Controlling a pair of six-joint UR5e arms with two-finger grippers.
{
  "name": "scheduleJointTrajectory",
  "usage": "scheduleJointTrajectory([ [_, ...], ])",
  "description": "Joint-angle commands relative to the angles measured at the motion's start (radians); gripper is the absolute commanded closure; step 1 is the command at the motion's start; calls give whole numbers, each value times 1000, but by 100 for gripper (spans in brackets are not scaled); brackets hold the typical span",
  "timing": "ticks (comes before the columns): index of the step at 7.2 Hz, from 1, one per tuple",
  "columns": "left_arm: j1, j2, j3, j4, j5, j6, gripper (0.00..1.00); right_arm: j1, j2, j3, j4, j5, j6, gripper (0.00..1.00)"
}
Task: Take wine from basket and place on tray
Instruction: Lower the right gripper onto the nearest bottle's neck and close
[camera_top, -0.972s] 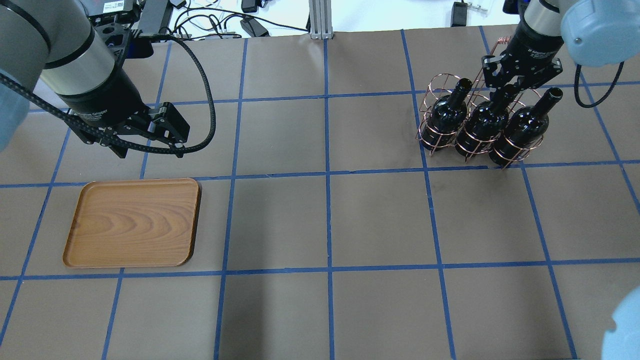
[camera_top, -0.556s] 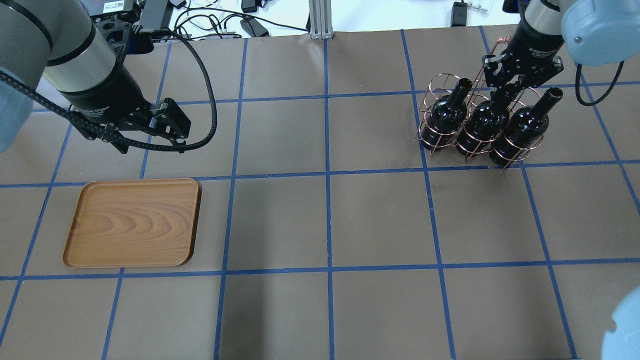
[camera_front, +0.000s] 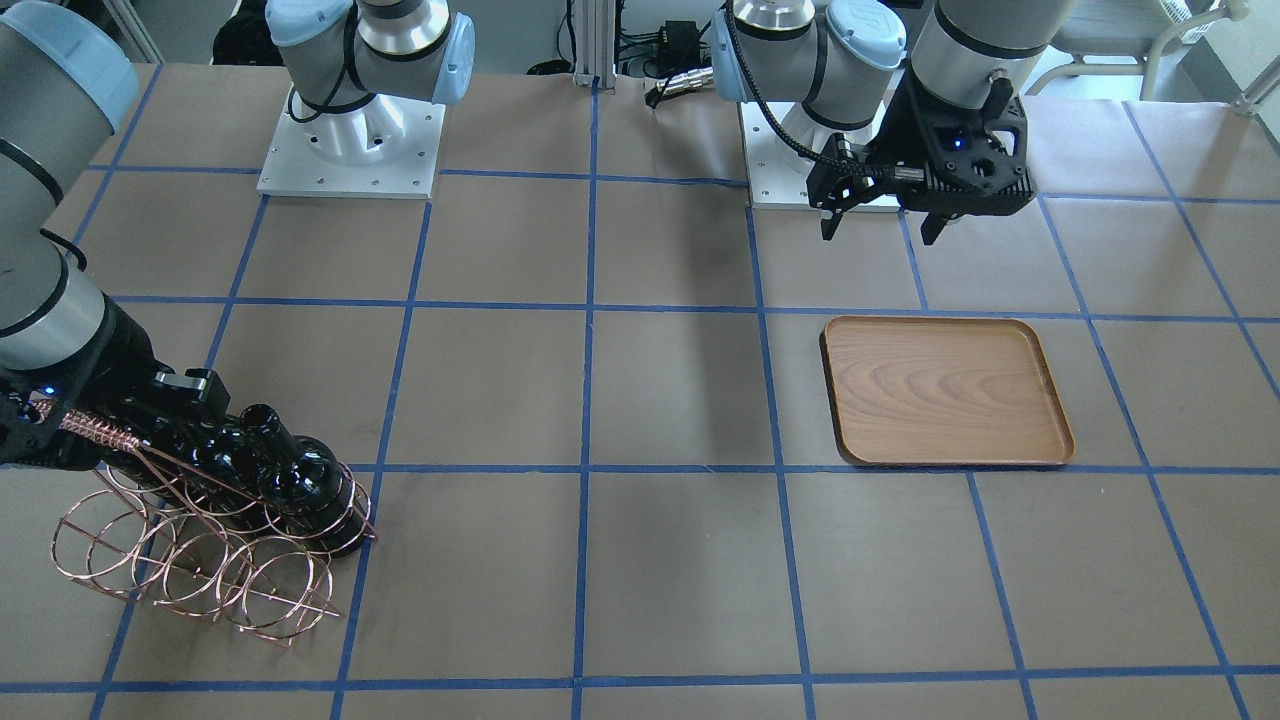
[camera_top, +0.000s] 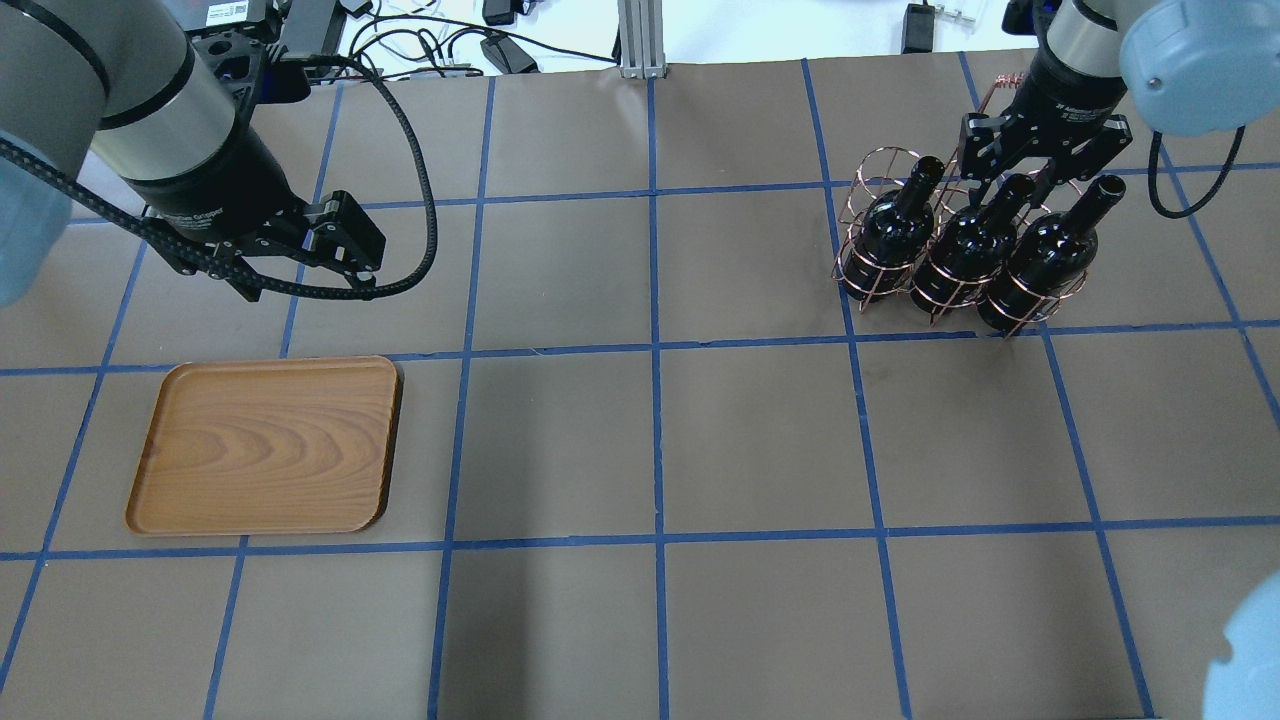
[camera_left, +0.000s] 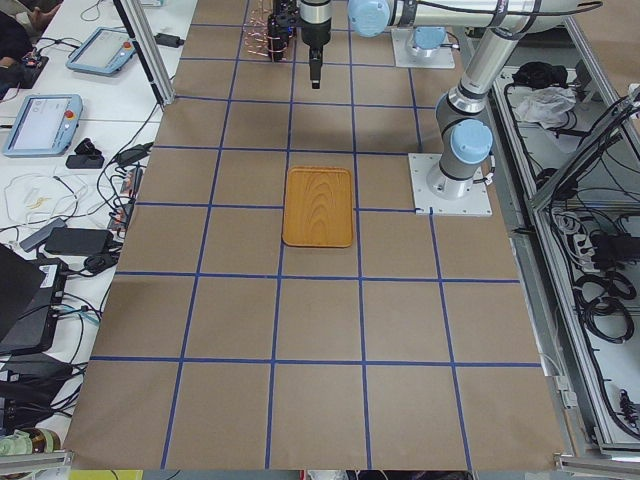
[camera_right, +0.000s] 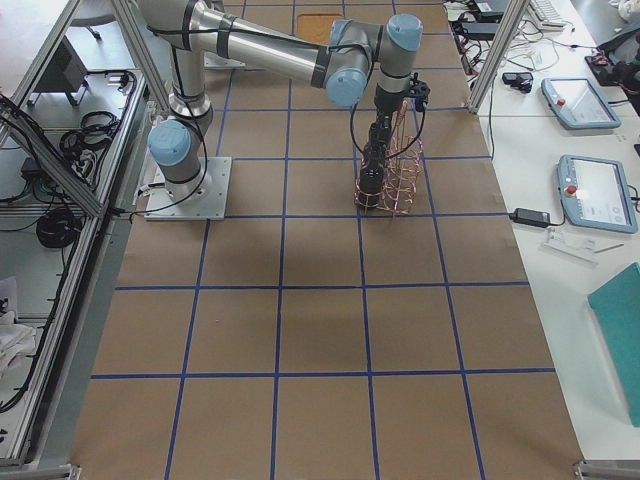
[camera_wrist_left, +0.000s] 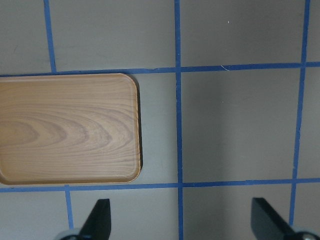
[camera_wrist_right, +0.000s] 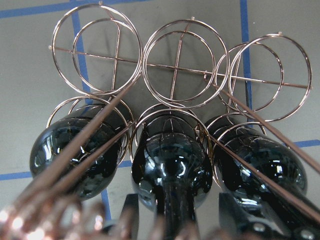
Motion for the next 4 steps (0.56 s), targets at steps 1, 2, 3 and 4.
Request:
scheduleJointTrajectory([
  [1,0,2,0,1,1,2,0,0,0,18,7,-2,-1,47],
  [2,0,2,0,3,2,3,0,0,-3,16,5,-3,-4,63],
  [3,0,0,0,3,-1,-3,0,0,-3,16,4,-2,-12,68],
  [4,0,0,0,4,-1,-3,0,0,-3,16,4,-2,-13,71],
])
